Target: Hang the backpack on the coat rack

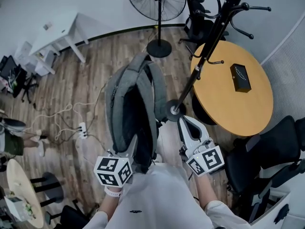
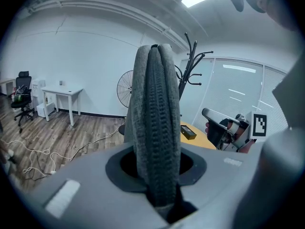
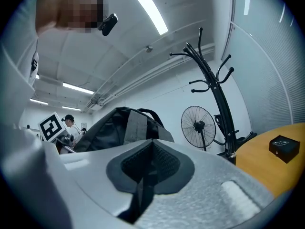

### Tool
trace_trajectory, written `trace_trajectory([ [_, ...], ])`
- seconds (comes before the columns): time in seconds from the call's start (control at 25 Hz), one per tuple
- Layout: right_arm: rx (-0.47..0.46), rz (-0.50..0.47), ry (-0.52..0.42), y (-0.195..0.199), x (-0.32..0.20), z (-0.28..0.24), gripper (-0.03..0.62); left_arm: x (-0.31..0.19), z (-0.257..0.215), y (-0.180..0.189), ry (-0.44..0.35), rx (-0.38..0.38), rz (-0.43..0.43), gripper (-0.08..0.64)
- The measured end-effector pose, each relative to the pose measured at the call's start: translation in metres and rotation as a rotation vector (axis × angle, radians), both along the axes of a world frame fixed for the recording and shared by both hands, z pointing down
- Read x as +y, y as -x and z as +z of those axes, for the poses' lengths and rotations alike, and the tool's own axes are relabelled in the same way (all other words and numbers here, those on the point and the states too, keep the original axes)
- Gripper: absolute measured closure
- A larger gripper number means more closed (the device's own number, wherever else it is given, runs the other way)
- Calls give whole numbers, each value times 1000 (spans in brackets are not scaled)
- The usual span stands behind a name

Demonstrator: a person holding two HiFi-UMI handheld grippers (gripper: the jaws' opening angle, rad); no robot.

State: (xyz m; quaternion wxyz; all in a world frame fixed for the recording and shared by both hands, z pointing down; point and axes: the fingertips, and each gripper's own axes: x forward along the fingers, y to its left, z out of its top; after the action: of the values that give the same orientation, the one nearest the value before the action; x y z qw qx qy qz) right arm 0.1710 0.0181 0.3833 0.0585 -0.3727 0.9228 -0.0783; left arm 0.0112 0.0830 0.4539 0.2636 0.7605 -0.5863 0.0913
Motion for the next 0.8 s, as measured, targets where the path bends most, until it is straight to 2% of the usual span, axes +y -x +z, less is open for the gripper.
trace_trajectory([
  [0.36,9,41,12,22,-48,-5,590,-62,-3,21,-10,22,51,436],
  [0.56,8,62,31,47,-82,-4,591,-109,-4,41,-24,17,95,436],
  [0.8,48,110,61,84,-134,-1,591,-173,-4,66,-10,30,173,436],
])
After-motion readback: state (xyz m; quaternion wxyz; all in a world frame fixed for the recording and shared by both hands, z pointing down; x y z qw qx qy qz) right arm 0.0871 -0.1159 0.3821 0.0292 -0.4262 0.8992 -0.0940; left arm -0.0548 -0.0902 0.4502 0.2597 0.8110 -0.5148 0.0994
